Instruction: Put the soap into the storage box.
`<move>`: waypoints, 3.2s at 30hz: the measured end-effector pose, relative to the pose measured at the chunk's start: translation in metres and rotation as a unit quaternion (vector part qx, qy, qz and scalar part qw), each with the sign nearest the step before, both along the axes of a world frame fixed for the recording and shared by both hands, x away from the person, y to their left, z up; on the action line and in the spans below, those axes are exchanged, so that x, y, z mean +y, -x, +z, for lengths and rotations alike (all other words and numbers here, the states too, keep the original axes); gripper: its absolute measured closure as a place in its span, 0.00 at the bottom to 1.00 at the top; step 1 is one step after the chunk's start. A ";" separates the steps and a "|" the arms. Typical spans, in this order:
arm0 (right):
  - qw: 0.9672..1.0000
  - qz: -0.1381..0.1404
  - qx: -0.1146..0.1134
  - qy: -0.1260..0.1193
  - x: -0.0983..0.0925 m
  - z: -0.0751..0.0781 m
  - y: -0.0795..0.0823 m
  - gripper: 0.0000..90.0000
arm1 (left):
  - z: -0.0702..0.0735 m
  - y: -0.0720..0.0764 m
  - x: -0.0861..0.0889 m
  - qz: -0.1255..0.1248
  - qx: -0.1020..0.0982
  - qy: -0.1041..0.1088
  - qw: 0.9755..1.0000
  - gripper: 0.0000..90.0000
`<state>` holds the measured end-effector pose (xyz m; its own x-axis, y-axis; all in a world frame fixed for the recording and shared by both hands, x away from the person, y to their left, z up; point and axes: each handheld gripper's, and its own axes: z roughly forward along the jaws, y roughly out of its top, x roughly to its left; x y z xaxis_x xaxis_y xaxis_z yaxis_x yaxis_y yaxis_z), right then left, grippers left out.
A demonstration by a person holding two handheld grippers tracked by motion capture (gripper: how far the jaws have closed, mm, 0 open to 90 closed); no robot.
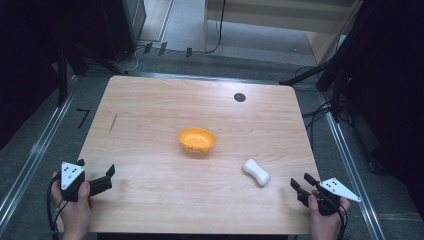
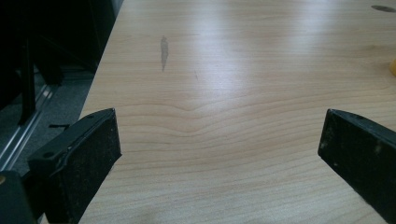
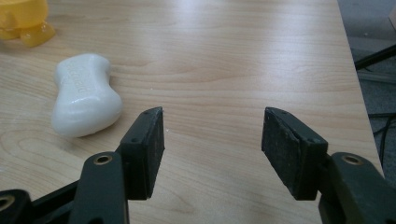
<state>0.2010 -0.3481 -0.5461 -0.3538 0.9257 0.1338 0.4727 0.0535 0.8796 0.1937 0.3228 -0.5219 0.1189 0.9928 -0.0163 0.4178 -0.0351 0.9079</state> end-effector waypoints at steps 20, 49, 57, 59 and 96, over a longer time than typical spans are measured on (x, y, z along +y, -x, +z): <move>0.996 0.057 0.050 0.045 0.006 0.024 -0.007 0.36 | 0.000 -0.004 -0.004 -0.008 0.009 -0.021 1.000 0.00; 0.950 0.179 0.195 0.163 0.068 0.051 -0.051 0.36 | 0.000 -0.007 -0.006 -0.027 0.022 -0.029 0.999 0.00; 0.942 0.190 0.219 0.167 0.081 0.057 -0.061 0.36 | 0.000 -0.007 -0.006 -0.030 0.022 -0.028 0.999 0.00; 0.941 0.188 0.227 0.167 0.083 0.057 -0.064 0.36 | 0.000 -0.007 -0.006 -0.030 0.022 -0.027 0.999 0.00; 0.919 0.199 0.282 0.192 0.130 0.044 -0.099 0.38 | 0.000 -0.007 -0.005 -0.039 0.022 -0.025 0.999 0.00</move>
